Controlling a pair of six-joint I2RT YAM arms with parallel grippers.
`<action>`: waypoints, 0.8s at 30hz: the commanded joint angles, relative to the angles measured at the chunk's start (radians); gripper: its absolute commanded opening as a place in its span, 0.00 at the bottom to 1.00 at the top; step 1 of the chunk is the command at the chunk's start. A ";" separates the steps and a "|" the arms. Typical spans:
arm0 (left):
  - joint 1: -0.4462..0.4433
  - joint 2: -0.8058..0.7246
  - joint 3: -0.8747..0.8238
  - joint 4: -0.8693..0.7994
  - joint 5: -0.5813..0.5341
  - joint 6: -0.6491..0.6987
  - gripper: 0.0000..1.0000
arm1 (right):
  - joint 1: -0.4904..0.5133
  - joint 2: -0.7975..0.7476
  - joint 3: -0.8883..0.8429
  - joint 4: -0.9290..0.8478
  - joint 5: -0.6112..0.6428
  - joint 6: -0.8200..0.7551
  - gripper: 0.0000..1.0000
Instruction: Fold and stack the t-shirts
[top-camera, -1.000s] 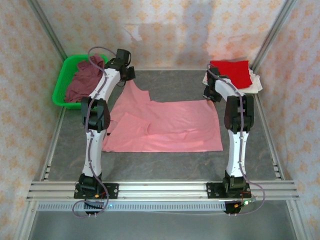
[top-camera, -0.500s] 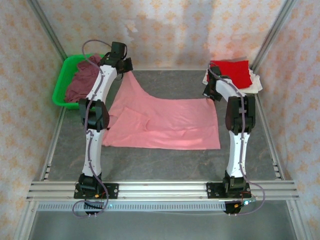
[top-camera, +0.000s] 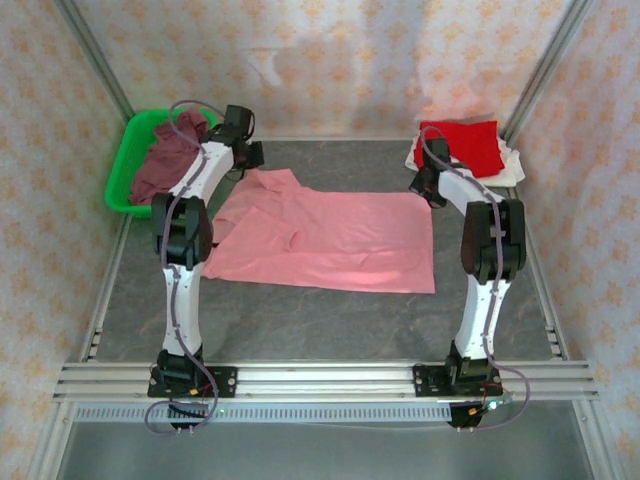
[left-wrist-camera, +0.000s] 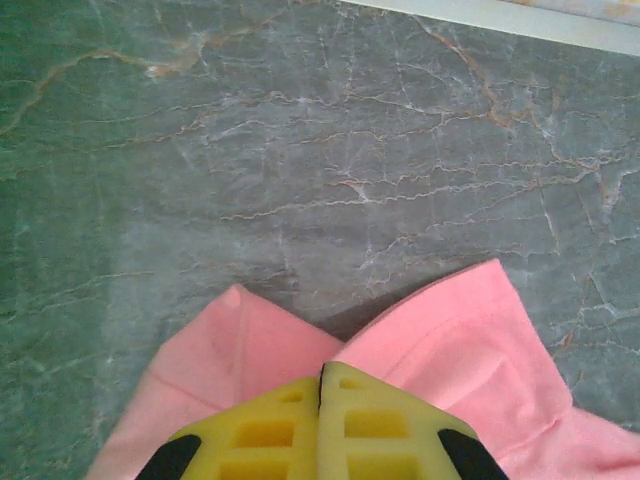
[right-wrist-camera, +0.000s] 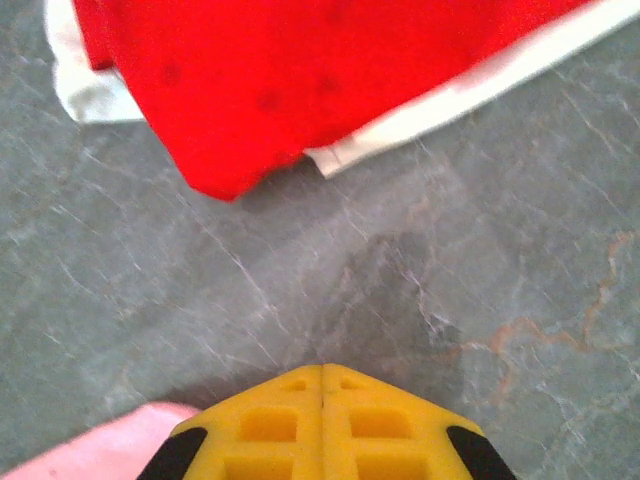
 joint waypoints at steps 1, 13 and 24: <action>0.019 -0.134 -0.064 0.100 -0.030 0.033 0.00 | -0.009 -0.108 -0.059 0.132 0.005 -0.011 0.00; 0.022 -0.428 -0.502 0.260 -0.111 0.010 0.00 | -0.009 -0.261 -0.280 0.236 0.031 0.009 0.00; 0.030 -0.565 -0.649 0.273 -0.162 0.020 0.00 | -0.009 -0.384 -0.402 0.293 0.047 0.006 0.00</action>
